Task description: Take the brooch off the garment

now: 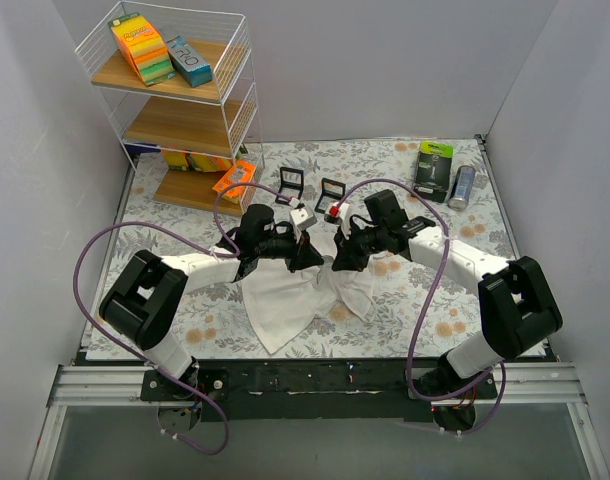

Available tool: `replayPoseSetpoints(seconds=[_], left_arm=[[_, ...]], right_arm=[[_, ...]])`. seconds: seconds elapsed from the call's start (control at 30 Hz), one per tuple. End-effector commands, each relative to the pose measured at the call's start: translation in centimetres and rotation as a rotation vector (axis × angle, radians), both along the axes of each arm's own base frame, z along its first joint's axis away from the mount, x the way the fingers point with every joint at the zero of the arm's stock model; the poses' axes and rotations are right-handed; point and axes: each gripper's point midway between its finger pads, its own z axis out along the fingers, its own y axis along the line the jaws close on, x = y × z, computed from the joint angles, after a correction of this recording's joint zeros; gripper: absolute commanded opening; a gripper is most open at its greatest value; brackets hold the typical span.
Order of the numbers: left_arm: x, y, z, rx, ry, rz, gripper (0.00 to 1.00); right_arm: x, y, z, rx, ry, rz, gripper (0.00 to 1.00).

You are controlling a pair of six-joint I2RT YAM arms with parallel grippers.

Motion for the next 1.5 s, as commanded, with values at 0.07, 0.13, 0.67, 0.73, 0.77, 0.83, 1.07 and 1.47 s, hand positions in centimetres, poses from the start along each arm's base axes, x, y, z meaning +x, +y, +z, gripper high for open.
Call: replayPoseSetpoints(seconds=[0.07,0.13,0.67,0.73,0.77,0.83,1.07,1.47], left_arm=[[-0.4,-0.1,2.0,-0.036,-0.11,-0.044,0.0],[-0.4,0.1,1.3,-0.017,-0.151,-0.058,0.0],[2.8,0.3,3.9,-0.139,0.066,0.065,0.0],[2.6,0.4,4.5,-0.167,0.131,0.058,0.0],[2.0,0.4,4.7,-0.177,0.152,0.029,0.0],[1.2,0.4,4.7,-0.182,0.192,0.004,0.0],[-0.9,0.2,5.2,-0.198,0.297,-0.098,0.0],[-0.9,0.1,5.3,-0.202,0.328,-0.132,0.0]], right_arm=[[0.3,1.0,4.5,0.074,-0.098,0.06,0.01],[-0.6,1.0,5.6,0.094,-0.088,0.091,0.01],[-3.7,-1.0,3.8,0.052,-0.034,0.115,0.41],[-1.3,-1.1,5.2,0.098,-0.015,0.007,0.45],[-0.6,-1.1,5.6,0.117,-0.002,-0.021,0.48],[0.8,-1.2,6.3,0.167,0.041,-0.066,0.49],[2.7,-0.7,6.9,0.209,0.063,-0.069,0.52],[1.0,0.1,7.1,0.274,0.156,0.016,0.51]])
